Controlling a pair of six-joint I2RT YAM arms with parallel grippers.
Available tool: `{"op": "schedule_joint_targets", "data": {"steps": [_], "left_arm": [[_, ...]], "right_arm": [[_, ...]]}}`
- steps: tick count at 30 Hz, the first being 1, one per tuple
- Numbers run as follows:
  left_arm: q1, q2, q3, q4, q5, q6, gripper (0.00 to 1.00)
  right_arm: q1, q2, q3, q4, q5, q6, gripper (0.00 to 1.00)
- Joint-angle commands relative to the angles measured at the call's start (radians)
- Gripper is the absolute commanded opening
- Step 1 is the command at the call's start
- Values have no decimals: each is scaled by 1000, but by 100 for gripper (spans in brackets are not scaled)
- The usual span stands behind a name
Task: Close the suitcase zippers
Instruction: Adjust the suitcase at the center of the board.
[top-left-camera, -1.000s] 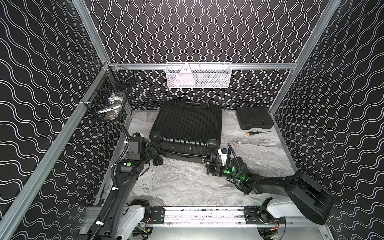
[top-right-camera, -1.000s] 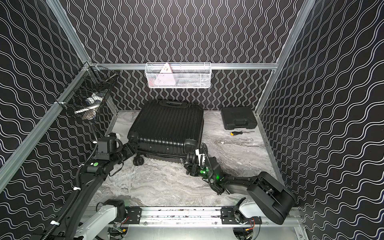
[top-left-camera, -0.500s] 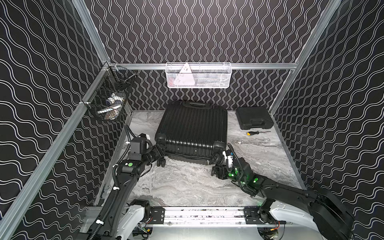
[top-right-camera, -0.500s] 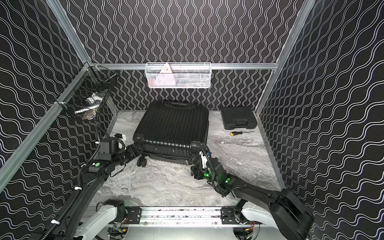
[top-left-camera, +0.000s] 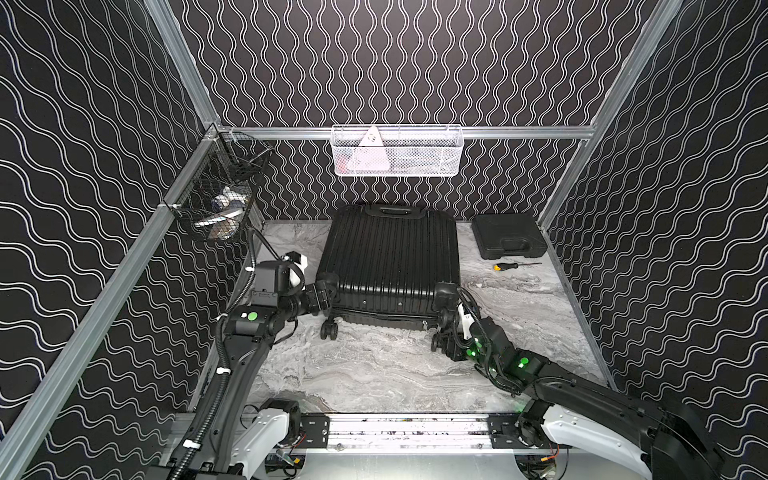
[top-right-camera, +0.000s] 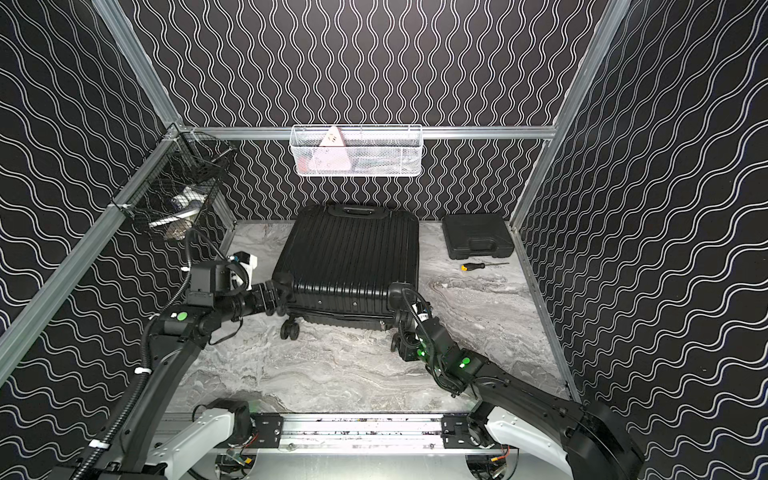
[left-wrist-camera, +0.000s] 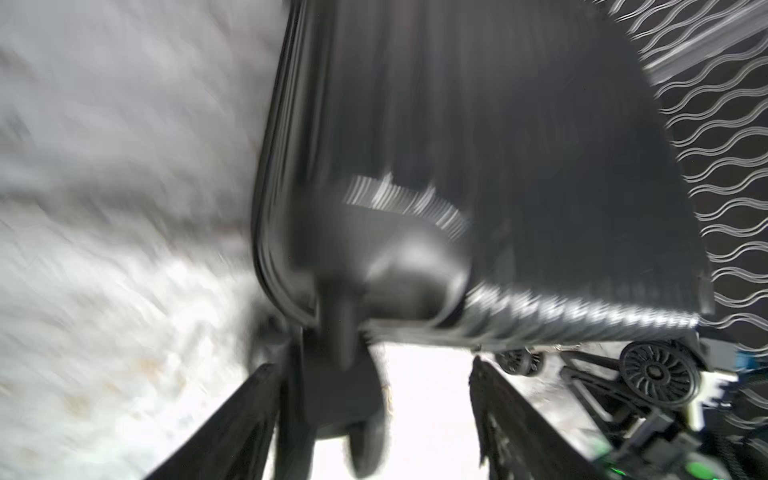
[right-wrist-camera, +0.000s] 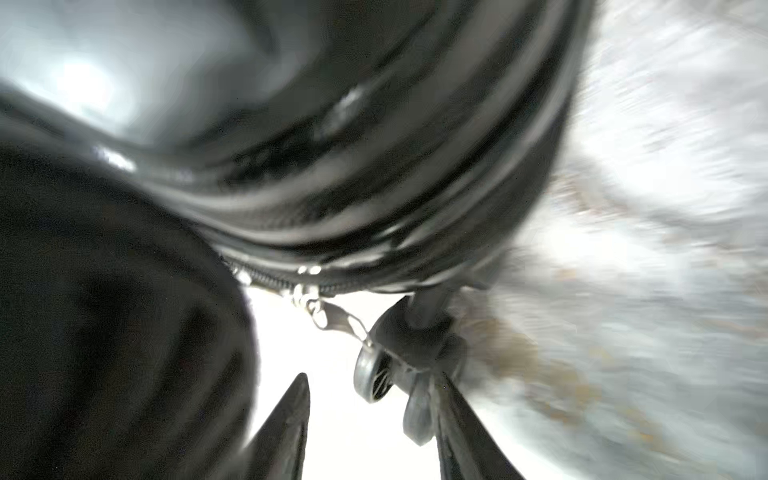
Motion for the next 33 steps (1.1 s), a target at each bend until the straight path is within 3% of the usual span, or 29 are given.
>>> {"op": "schedule_joint_targets", "data": {"steps": [1,9,14,18,24,30,33], "left_arm": [[0,11,54,-36,-151,138,76],[1,33,82,20,-510,125,79],[16,49,34,129,-672,118,77],[91,32,-9,187,-691,23,77],[99,27,-93,298,-768,-8,77],[112,47,-215,402,-843,-12,78],[111,46,-322,524,-855,-15,78]], "right_arm": [[1,-34,21,-116,194,-24,51],[-2,-91,66,-242,470,3,54],[-37,-96,86,-204,540,-5,55],[-95,-80,126,-216,583,-16,55],[-225,-66,148,-137,590,-147,57],[-347,-12,66,204,700,-387,60],[-399,25,43,317,720,-417,60]]}}
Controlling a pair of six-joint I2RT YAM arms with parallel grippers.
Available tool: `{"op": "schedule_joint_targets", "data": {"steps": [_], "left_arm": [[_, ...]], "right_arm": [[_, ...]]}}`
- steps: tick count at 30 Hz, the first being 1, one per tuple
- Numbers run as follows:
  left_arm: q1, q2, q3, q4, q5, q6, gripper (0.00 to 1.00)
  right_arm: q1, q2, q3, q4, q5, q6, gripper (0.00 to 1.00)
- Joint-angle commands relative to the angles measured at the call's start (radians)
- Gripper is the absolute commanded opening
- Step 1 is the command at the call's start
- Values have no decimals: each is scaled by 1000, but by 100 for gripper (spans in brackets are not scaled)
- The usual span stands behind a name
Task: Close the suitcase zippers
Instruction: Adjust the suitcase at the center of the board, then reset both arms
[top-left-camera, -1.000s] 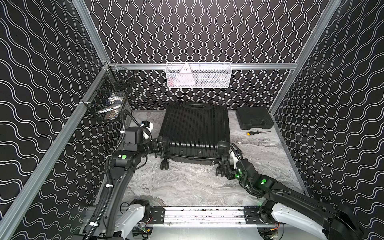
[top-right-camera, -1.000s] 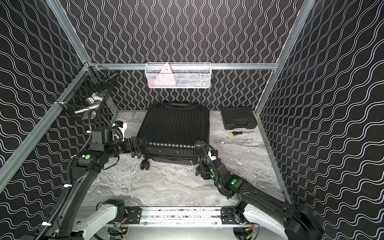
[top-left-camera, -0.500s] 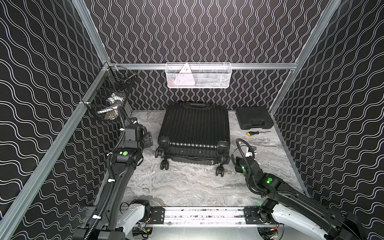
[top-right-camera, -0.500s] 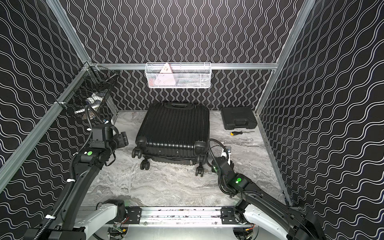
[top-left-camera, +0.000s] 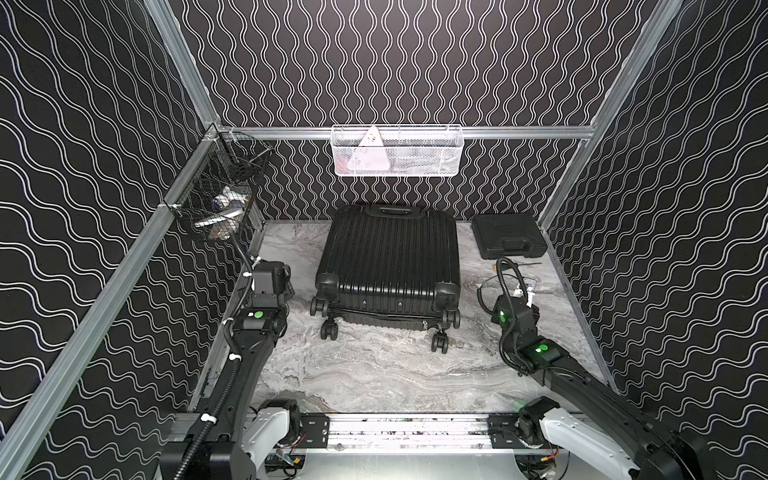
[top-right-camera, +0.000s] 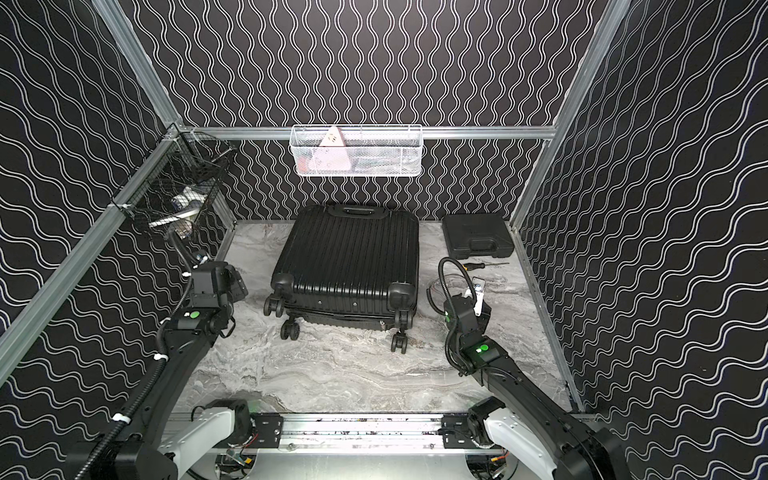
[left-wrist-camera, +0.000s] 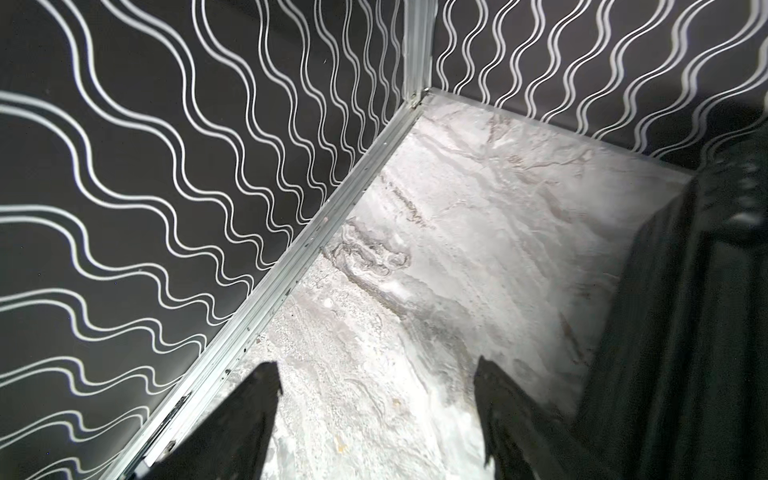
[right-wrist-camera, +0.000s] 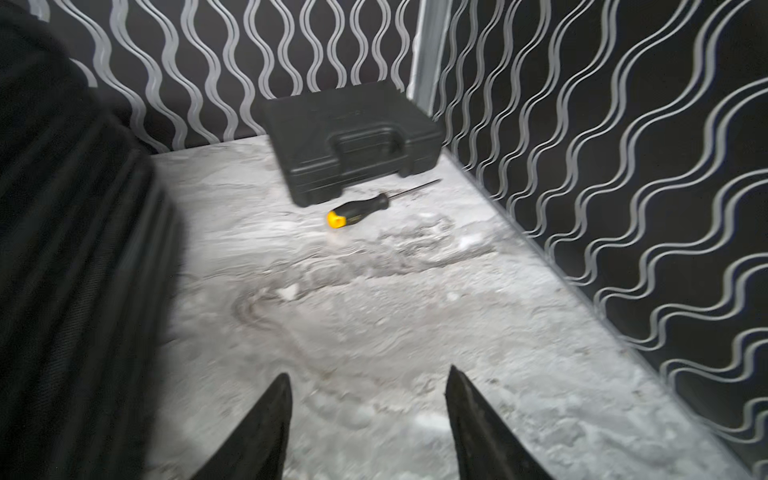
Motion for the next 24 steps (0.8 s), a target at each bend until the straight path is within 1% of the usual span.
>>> {"op": "schedule_joint_targets", "data": {"steps": [1,4,8,9,10,11,14,16,17,21,24], "left_arm": [[3,2,-92,190,-53,-28,78],[2,14,-201,320,-20,-5,78],[3,48,-321,497,68,46,79],[4,66,-348,548,81,63,81],[4,87,-375,602,89,86,97],[3,107,-388,635,92,104,99],[4,170,-426,751,118,151,99],[4,210,-454,853,177,201,99],[4,218,-449,857,200,205,99],[7,289,-450,985,369,235,99],[7,365,-445,1103,451,241,99]], "right_arm": [[-38,38,-27,263,68,-112,60],[-82,107,-65,396,53,-163,62],[-141,205,-97,509,7,-157,64],[-157,232,-108,546,-19,-168,63],[-166,258,-114,579,-33,-175,64],[-174,277,-119,607,-44,-180,64],[-192,327,-124,657,-81,-189,67],[-214,355,-130,689,-127,-175,68],[-226,370,-137,714,-150,-172,69],[-270,458,-180,887,-229,-179,71],[-285,525,-204,1043,-281,-208,73]]}}
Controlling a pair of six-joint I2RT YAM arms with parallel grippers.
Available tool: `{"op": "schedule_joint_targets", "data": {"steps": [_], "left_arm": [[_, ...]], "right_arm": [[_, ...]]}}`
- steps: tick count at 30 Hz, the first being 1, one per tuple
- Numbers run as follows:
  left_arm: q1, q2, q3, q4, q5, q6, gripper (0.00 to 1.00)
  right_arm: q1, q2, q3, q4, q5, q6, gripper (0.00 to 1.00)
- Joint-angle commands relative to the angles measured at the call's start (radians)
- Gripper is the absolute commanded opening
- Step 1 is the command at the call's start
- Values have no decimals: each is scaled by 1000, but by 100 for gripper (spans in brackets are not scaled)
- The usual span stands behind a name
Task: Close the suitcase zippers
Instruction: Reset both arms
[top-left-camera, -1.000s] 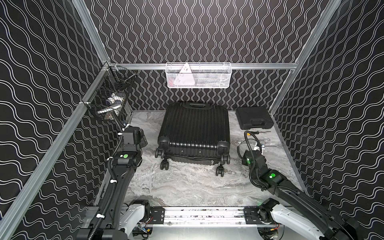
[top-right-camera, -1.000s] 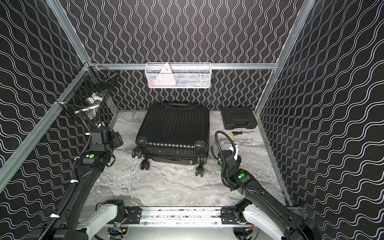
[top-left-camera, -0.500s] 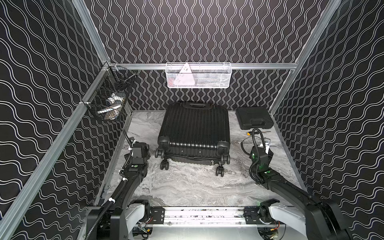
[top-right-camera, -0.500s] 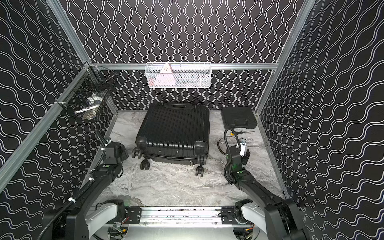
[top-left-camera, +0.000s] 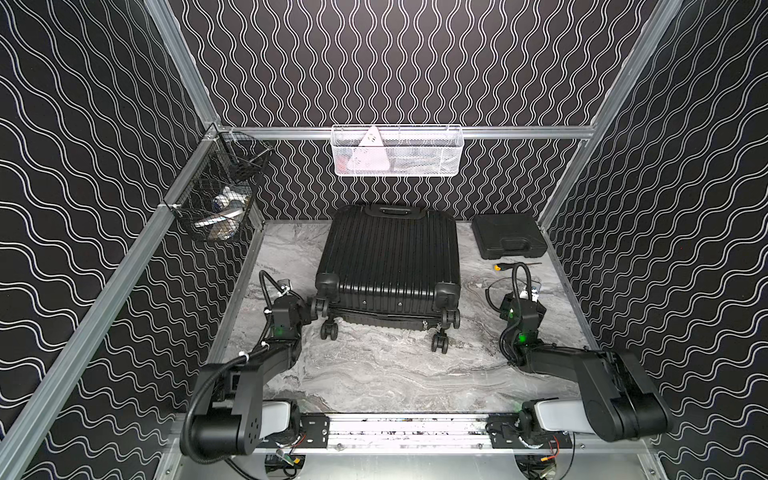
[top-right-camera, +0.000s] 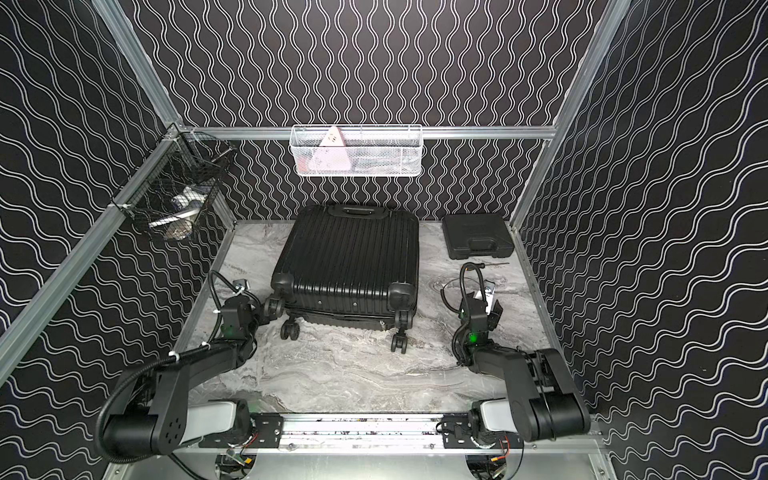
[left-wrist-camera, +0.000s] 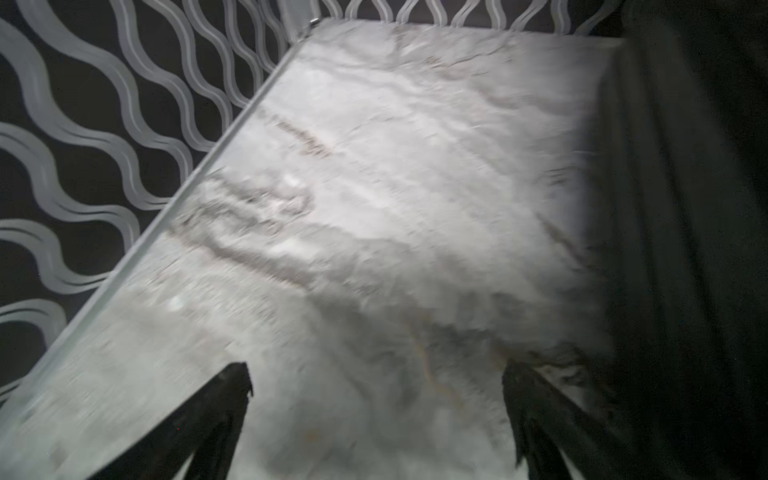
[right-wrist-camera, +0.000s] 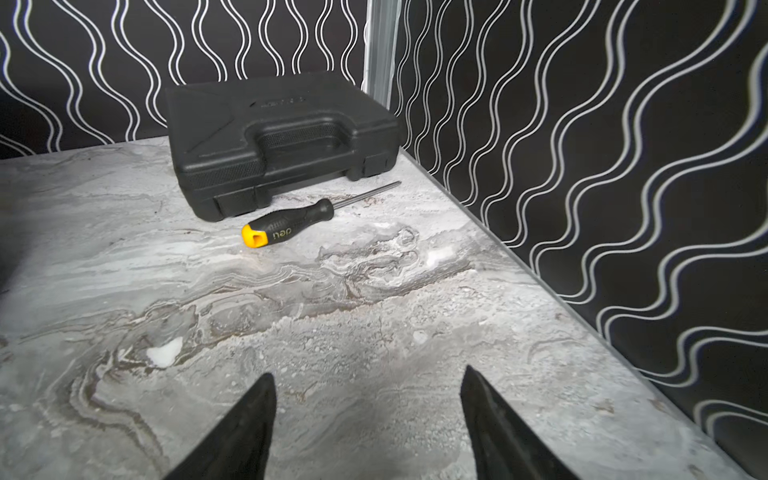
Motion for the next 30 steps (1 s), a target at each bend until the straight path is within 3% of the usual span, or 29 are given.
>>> {"op": "schedule_joint_targets", "data": {"steps": [1,5,8,11,13,15,30], "left_arm": [[2,66,-3,259,159,49,99],[18,148,13,333,241,11,99],[11,259,-52,582,293,30,99],[-1,362,-84,759,245,18,99],[-6,302,-63,612,228,29,99],[-12,335,-51,655,225,27,99],[-27,324,-34,602,203,37,99]], "right_arm": [[-17,45,-6,226,-92,-22,74],[-67,128,13,249,-198,30,75],[-91,212,12,343,-289,12,76],[-91,272,54,335,-285,-9,86],[-90,236,87,205,-274,16,100],[-91,236,117,139,-260,32,100],[-91,255,124,170,-259,17,100]]}}
